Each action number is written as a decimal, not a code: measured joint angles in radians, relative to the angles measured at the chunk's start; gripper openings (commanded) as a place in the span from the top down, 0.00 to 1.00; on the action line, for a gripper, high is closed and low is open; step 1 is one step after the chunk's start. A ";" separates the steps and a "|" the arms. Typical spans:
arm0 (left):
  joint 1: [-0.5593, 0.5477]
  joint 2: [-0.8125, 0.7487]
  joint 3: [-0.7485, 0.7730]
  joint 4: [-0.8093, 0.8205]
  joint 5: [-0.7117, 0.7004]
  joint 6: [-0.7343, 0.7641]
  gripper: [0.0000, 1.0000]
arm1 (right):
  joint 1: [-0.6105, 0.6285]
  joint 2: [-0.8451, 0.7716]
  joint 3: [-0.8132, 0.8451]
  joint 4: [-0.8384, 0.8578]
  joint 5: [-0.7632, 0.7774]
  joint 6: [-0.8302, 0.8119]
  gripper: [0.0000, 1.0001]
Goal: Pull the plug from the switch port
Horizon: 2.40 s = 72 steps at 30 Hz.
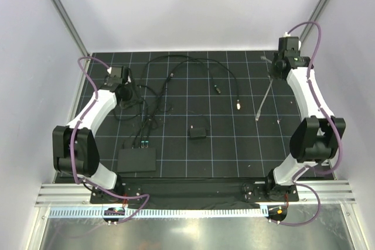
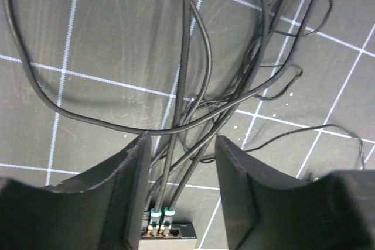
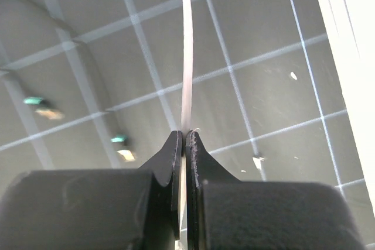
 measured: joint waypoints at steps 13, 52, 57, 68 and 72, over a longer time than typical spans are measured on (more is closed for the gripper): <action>0.000 -0.245 -0.082 -0.033 0.071 -0.095 0.44 | -0.069 0.197 -0.146 -0.053 0.131 -0.090 0.98; 0.000 -0.636 -0.530 -0.277 -0.040 -0.594 0.60 | 0.785 0.366 -0.095 0.501 -0.721 0.372 0.37; 0.000 -0.601 -0.539 -0.294 -0.061 -0.608 0.67 | 0.845 0.509 -0.071 0.562 -0.850 0.425 0.47; -0.019 -0.579 -0.575 -0.303 -0.066 -0.635 0.87 | 0.849 0.587 -0.054 0.689 -1.001 0.503 0.60; -0.028 -0.570 -0.600 -0.302 -0.066 -0.651 0.88 | 0.854 0.626 -0.054 0.729 -1.019 0.522 0.66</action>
